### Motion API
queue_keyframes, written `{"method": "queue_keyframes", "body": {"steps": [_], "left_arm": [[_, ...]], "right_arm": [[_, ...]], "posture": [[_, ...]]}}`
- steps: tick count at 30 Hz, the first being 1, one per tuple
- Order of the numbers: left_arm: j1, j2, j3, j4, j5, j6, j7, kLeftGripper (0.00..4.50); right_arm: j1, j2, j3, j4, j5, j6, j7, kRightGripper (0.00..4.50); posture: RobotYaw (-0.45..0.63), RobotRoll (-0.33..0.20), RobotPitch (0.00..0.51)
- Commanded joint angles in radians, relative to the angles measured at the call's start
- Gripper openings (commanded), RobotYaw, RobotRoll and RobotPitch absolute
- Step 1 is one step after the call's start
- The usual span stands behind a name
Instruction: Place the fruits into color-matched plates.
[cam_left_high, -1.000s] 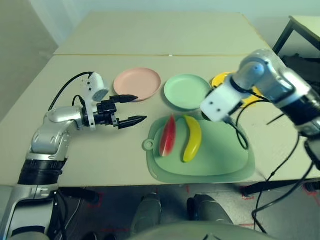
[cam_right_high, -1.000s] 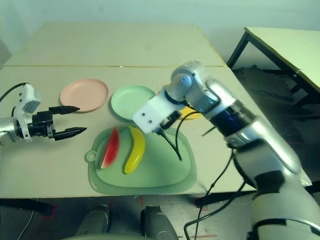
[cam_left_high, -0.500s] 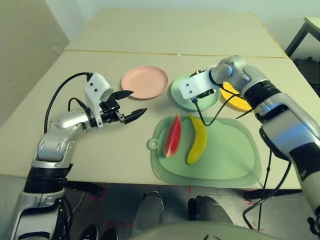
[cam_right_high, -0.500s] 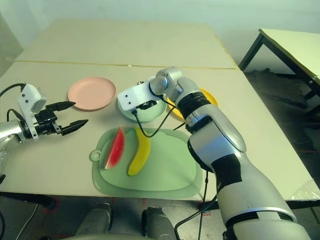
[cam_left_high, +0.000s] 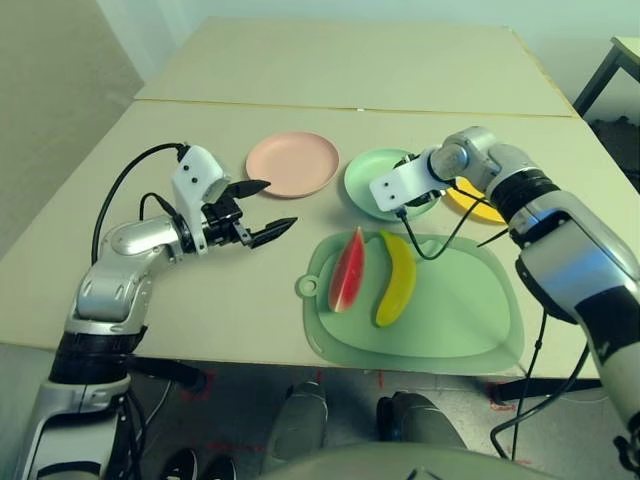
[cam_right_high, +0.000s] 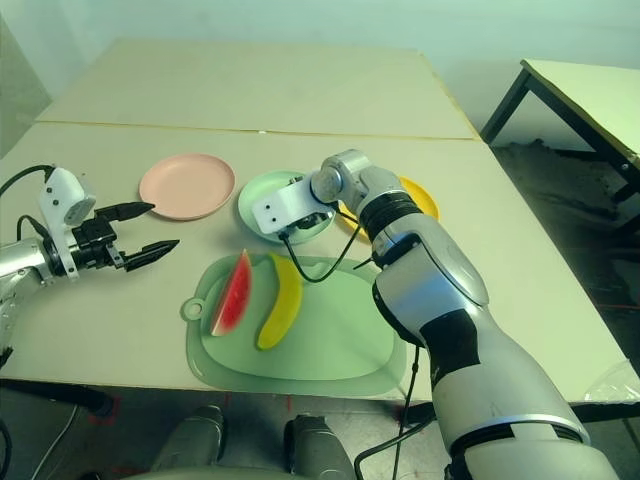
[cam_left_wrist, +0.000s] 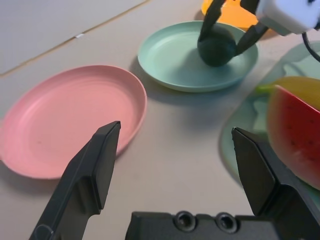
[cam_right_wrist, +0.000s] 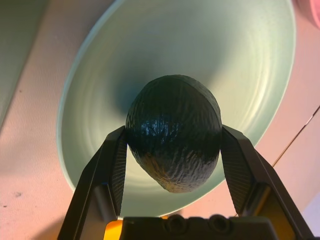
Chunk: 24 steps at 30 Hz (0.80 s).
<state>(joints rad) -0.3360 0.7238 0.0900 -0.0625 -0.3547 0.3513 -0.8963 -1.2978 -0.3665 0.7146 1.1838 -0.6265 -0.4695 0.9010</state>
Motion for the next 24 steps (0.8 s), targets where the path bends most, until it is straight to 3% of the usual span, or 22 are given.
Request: {"method": "queue_keyframes", "body": {"steps": [1,5,11,18,24], "left_arm": [[-0.002,0.007,-0.024,0.023,0.015,-0.011,-0.027,4.50],[-0.006,0.006,-0.032,0.037,0.022,-0.021,-0.042,4.50],[-0.014,0.005,-0.038,0.057,0.016,-0.020,-0.066,4.50],[-0.009,0.037,-0.032,0.049,-0.068,0.019,-0.207,4.50],[-0.003,0.089,-0.024,0.032,-0.150,0.078,-0.347,4.50]], "right_arm": [[0.006,-0.018,-0.020,-0.008,-0.006,-0.012,0.000,4.36],[-0.008,-0.055,-0.024,-0.035,-0.002,-0.041,0.028,4.48],[-0.001,-0.189,-0.055,-0.226,0.061,-0.160,0.225,4.48],[0.166,-0.382,-0.064,-0.786,0.312,-0.191,0.590,4.48],[0.279,-0.402,-0.069,-1.077,0.415,-0.096,0.697,4.48]], "posture": [[0.09,0.000,0.089],[0.08,0.000,0.090],[0.07,0.000,0.091],[0.06,0.000,0.087],[0.07,0.000,0.092]]}}
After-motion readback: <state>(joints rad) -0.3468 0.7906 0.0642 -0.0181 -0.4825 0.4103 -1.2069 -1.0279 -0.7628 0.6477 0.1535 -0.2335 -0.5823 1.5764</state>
